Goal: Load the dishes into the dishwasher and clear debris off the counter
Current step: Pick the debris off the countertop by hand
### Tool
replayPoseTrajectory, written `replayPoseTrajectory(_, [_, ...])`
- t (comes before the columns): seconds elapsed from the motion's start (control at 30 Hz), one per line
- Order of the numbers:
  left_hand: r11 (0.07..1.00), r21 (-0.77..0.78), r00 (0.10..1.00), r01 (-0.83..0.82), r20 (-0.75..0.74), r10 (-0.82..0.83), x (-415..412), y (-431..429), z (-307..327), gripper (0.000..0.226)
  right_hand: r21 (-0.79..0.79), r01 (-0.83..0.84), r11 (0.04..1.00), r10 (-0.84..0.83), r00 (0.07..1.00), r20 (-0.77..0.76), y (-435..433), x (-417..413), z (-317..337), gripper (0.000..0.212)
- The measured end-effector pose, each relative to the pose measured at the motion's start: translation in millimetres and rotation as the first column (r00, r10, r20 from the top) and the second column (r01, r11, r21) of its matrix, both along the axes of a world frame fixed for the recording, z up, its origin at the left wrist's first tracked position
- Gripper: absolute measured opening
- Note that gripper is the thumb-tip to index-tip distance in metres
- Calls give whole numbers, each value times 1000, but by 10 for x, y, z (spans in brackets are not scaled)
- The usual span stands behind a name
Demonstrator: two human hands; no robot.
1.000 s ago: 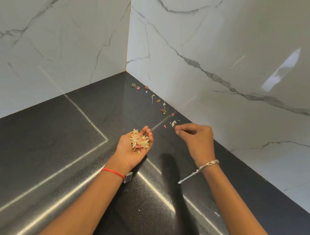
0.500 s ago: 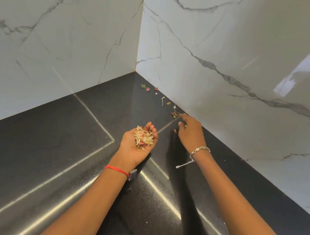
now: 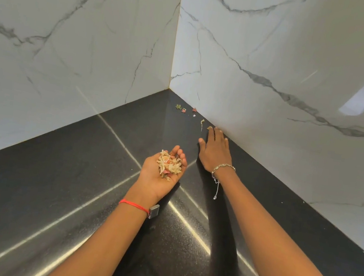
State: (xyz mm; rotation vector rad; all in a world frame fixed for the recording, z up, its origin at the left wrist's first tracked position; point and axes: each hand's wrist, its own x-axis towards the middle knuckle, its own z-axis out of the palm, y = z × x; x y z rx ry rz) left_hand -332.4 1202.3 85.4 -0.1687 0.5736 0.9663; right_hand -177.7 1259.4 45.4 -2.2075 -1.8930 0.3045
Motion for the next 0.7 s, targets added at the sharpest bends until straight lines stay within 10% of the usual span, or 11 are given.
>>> replayPoseTrajectory(0.47, [1000,-15,1000,-4,-3,4,21,-21,13,41,190,-131,973,108,986,126,-337,271,-26,27])
replayPoseTrajectory(0.57, [1000,-15,1000,-4,-10,4,17,-9,1,42,285,195,938,-88,933,-348,-341,213,176,22])
replayPoseTrajectory(0.7, [1000,-7,999,0,-36,0,13,9,-11,42,158,437,885,-104,518,-849,-429,-89,551,15])
